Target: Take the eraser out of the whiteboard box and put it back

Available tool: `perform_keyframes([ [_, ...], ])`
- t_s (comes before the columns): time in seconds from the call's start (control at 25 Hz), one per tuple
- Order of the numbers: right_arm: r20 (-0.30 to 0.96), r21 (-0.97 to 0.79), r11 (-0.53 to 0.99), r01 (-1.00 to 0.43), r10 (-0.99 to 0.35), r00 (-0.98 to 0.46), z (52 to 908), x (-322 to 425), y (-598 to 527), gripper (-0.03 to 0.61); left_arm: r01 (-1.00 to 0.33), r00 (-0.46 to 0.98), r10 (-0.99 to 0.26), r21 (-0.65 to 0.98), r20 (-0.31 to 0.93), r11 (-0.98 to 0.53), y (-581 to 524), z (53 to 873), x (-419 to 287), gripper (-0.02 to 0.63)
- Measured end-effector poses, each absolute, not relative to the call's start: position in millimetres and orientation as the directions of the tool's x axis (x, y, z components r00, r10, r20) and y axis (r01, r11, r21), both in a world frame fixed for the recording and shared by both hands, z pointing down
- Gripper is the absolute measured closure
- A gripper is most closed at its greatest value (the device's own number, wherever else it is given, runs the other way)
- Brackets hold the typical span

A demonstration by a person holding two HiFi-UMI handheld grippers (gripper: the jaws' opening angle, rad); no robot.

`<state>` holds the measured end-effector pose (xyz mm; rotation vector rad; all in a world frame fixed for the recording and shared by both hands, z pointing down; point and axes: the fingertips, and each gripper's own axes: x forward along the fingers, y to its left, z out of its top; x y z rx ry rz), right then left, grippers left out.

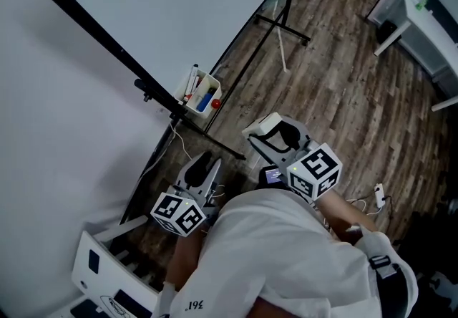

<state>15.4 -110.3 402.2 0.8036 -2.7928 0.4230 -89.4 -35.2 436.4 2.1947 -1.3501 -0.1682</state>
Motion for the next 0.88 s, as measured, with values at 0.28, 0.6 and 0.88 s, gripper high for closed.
perform_keyframes([
  [0.28, 0.288, -0.224, 0.809, -0.544, -0.478, -0.830, 408.9, 16.6, -106.0, 0.304, -0.788, 0.487, -0.854, 0.513, 0.181, -0.341, -34.0, 437.3, -89.0, 0.451],
  [0.6, 0.291, -0.222, 0.808, -0.546, -0.480, -0.828, 410.7, 17.7, -106.3, 0.304, -0.786, 0.489, -0.854, 0.515, 0.178, -0.343, -34.6, 437.9, -88.1, 0.451],
  [0.88, 0.296, -0.222, 0.806, -0.548, -0.480, -0.826, 412.0, 20.5, -105.2, 0.304, -0.784, 0.485, -0.857, 0.520, 0.175, -0.339, -33.4, 437.7, -87.6, 0.451],
])
